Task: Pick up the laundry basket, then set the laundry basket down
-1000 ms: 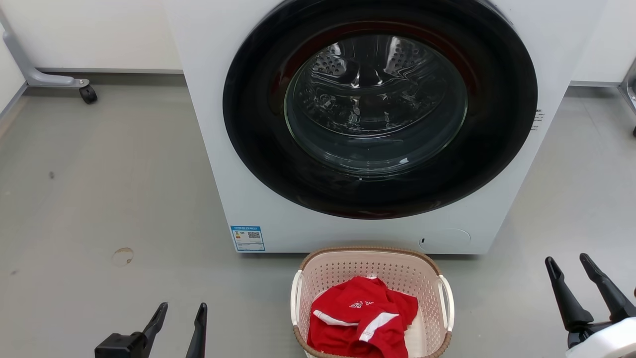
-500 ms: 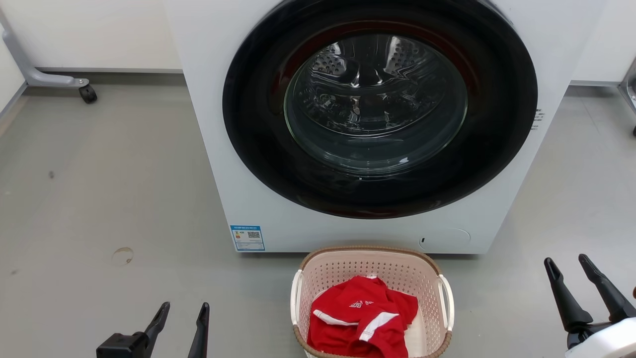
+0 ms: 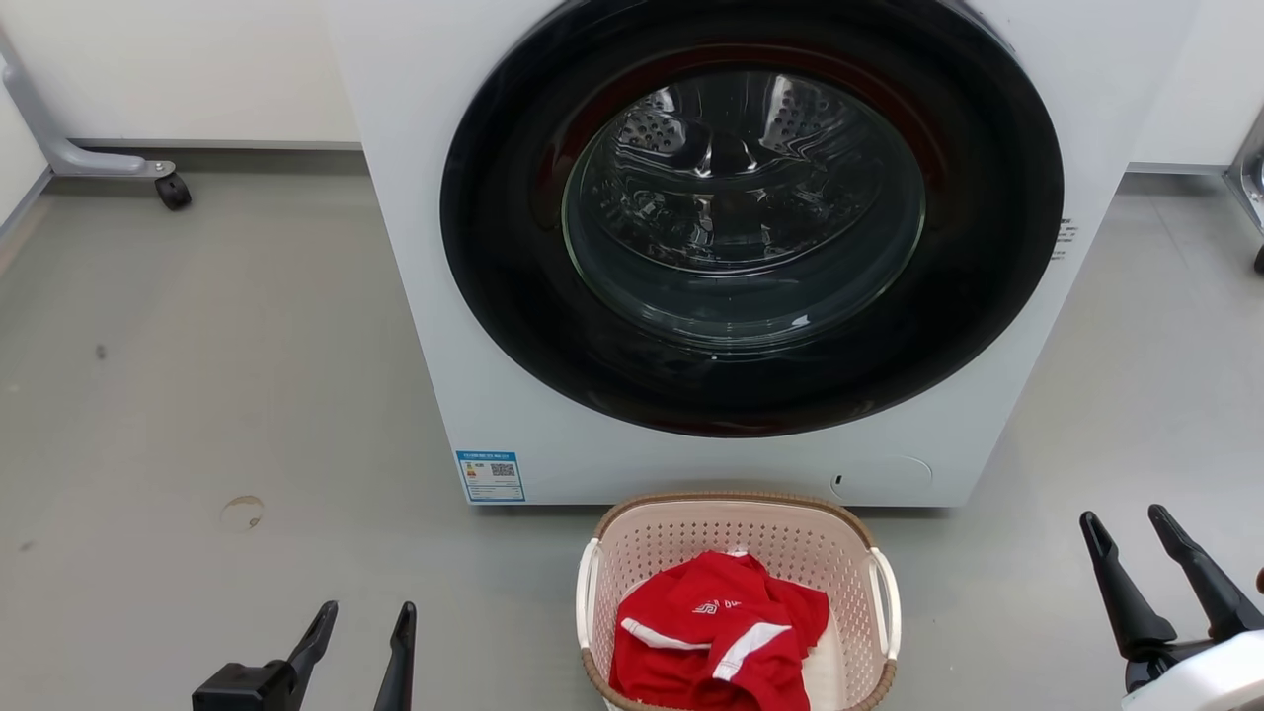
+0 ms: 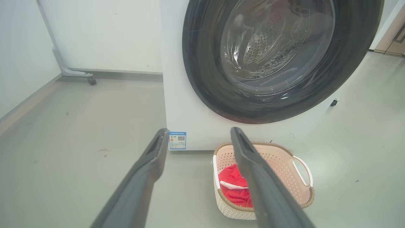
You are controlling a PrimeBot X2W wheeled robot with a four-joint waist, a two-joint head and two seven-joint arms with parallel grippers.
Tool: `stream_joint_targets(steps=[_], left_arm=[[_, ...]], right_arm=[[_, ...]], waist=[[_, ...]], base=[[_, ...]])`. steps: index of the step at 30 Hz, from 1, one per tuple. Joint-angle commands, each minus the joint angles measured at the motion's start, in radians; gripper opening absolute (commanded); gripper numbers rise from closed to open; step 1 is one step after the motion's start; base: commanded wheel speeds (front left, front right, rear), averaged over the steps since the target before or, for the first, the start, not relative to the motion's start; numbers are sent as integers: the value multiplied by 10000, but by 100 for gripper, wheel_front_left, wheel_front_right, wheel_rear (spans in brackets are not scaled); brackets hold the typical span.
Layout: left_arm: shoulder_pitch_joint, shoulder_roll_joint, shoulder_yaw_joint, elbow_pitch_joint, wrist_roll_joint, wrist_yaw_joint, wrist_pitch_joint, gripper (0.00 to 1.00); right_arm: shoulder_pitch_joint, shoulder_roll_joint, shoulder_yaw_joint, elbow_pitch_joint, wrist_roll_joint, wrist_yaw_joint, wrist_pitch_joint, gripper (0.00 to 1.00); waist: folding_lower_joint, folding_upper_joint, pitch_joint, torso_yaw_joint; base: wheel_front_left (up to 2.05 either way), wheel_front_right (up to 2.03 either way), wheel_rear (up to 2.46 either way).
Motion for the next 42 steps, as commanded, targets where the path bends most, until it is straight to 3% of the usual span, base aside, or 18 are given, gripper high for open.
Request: stream_joint_targets(steps=[1, 15, 42], left_arm=[[-366, 183, 345, -182, -64, 60, -90, 100], [-414, 231, 317, -84, -150, 41, -93, 100], [-476, 280, 249, 10, -230, 14, -235, 100]], right_arm=[[-227, -312, 68, -189, 4, -29, -138, 100], [-155, 36, -81, -137, 65, -29, -138, 100], [-154, -87, -44, -164, 39, -29, -138, 100]], waist=[[0, -1, -14, 6], [0, -1, -34, 49], [0, -1, -70, -9]], base=[[0, 0, 0], [0, 0, 0], [0, 0, 0]])
